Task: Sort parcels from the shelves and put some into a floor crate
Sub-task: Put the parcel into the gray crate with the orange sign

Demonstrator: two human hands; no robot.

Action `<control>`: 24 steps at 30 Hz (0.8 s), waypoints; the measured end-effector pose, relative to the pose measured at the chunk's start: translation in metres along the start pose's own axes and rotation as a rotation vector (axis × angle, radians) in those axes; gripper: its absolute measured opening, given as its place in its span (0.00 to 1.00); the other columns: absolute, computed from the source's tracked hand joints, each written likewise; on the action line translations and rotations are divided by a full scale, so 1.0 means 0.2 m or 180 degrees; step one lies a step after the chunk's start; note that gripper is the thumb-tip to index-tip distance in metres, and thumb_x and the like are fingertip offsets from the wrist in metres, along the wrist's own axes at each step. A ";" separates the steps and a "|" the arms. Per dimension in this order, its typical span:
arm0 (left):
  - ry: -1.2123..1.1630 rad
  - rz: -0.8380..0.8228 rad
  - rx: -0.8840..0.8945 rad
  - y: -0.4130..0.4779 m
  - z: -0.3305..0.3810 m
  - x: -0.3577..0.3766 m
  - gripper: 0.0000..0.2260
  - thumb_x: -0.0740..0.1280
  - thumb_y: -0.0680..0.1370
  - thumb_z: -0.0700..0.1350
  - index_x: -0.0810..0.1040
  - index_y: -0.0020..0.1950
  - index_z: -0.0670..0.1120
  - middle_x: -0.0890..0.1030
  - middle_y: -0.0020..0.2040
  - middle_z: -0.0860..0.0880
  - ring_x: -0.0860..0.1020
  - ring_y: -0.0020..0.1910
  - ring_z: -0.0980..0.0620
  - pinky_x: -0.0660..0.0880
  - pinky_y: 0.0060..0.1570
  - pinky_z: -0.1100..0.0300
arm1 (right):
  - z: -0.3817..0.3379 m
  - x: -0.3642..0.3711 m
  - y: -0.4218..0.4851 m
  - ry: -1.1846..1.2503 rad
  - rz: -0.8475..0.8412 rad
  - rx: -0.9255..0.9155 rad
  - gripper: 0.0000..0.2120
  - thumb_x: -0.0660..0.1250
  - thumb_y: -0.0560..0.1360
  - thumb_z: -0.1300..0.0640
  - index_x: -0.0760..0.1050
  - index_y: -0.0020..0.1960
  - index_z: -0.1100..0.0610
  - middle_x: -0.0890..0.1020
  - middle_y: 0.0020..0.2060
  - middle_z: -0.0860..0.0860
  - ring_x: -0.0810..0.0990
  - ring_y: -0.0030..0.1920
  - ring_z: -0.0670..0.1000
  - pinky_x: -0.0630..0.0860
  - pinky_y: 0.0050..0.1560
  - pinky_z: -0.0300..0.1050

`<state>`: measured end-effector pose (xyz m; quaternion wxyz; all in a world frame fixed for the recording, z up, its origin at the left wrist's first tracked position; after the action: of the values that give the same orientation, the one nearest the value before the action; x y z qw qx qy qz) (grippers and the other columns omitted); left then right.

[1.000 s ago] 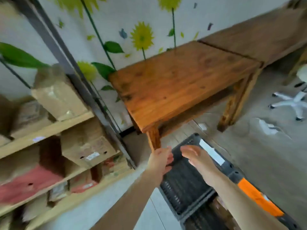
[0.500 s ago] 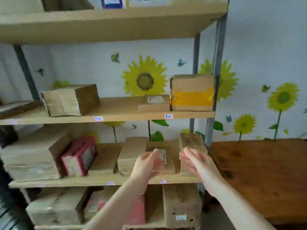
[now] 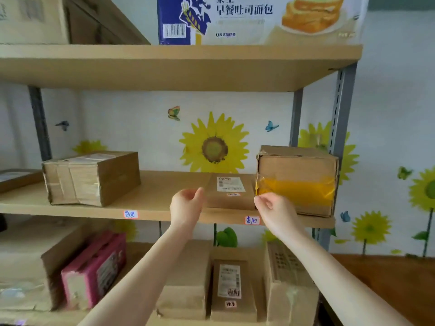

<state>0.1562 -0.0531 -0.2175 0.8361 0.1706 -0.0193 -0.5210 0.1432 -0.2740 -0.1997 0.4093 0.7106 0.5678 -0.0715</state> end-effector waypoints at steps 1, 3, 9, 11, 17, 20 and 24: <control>0.0394 0.0005 0.0072 0.06 0.02 0.01 0.16 0.62 0.78 0.48 0.70 0.32 0.42 0.71 0.30 0.46 0.69 0.31 0.49 0.66 0.34 0.59 | 0.01 0.02 0.05 -0.0347 -0.0028 -0.0027 0.16 0.55 0.80 0.51 0.77 0.50 0.61 0.82 0.46 0.53 0.80 0.47 0.52 0.75 0.45 0.43; 0.1094 -0.0070 0.0113 0.15 0.03 0.05 0.19 0.61 0.78 0.51 0.68 0.31 0.42 0.69 0.29 0.45 0.67 0.30 0.48 0.63 0.32 0.59 | 0.04 0.06 0.12 -0.0949 -0.0108 -0.0007 0.18 0.53 0.80 0.49 0.72 0.37 0.56 0.77 0.33 0.51 0.75 0.35 0.51 0.70 0.33 0.43; 0.1679 -0.0387 0.0225 0.24 0.01 0.15 0.22 0.63 0.77 0.50 0.65 0.27 0.42 0.64 0.25 0.47 0.62 0.26 0.51 0.58 0.27 0.59 | 0.09 0.10 0.19 -0.1283 0.0007 0.0054 0.20 0.53 0.80 0.47 0.71 0.36 0.57 0.76 0.31 0.51 0.77 0.36 0.54 0.67 0.34 0.41; 0.1525 -0.0417 0.0308 0.23 0.00 0.12 0.16 0.64 0.77 0.50 0.72 0.33 0.42 0.69 0.29 0.45 0.66 0.30 0.49 0.61 0.30 0.59 | 0.08 0.09 0.17 -0.1149 0.0116 0.0026 0.21 0.55 0.79 0.46 0.69 0.32 0.57 0.75 0.29 0.51 0.77 0.35 0.55 0.69 0.33 0.43; 0.0676 0.0048 0.0851 0.01 -0.03 -0.12 0.10 0.67 0.76 0.45 0.79 0.38 0.41 0.80 0.35 0.40 0.72 0.34 0.52 0.67 0.36 0.59 | -0.03 0.09 -0.02 -0.0414 0.0540 -0.0272 0.17 0.66 0.74 0.51 0.76 0.33 0.62 0.79 0.28 0.52 0.76 0.31 0.50 0.64 0.29 0.36; -0.0236 0.0380 0.0786 -0.13 -0.09 -0.29 0.03 0.69 0.74 0.40 0.79 0.43 0.49 0.82 0.36 0.55 0.78 0.35 0.66 0.73 0.39 0.72 | -0.07 0.14 -0.15 0.0394 0.0691 -0.0324 0.04 0.71 0.70 0.57 0.77 0.40 0.55 0.80 0.33 0.43 0.79 0.37 0.37 0.70 0.35 0.24; -0.0702 0.0425 0.0660 -0.17 -0.19 -0.39 0.08 0.70 0.73 0.37 0.80 0.50 0.45 0.83 0.44 0.55 0.80 0.40 0.69 0.75 0.42 0.76 | -0.07 0.25 -0.24 0.0650 0.0795 -0.0218 0.06 0.73 0.69 0.60 0.79 0.45 0.57 0.77 0.35 0.36 0.77 0.40 0.29 0.70 0.39 0.21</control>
<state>0.0988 0.0113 -0.2532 0.8396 0.1961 -0.1759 -0.4751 0.1140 -0.2267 -0.2417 0.3792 0.7649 0.5158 0.0720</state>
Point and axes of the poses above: each hand's wrist, its own y-axis towards the middle knuckle, its own x-axis out of the palm, z = x × y, the point moved 9 cm from there along y, towards the middle knuckle
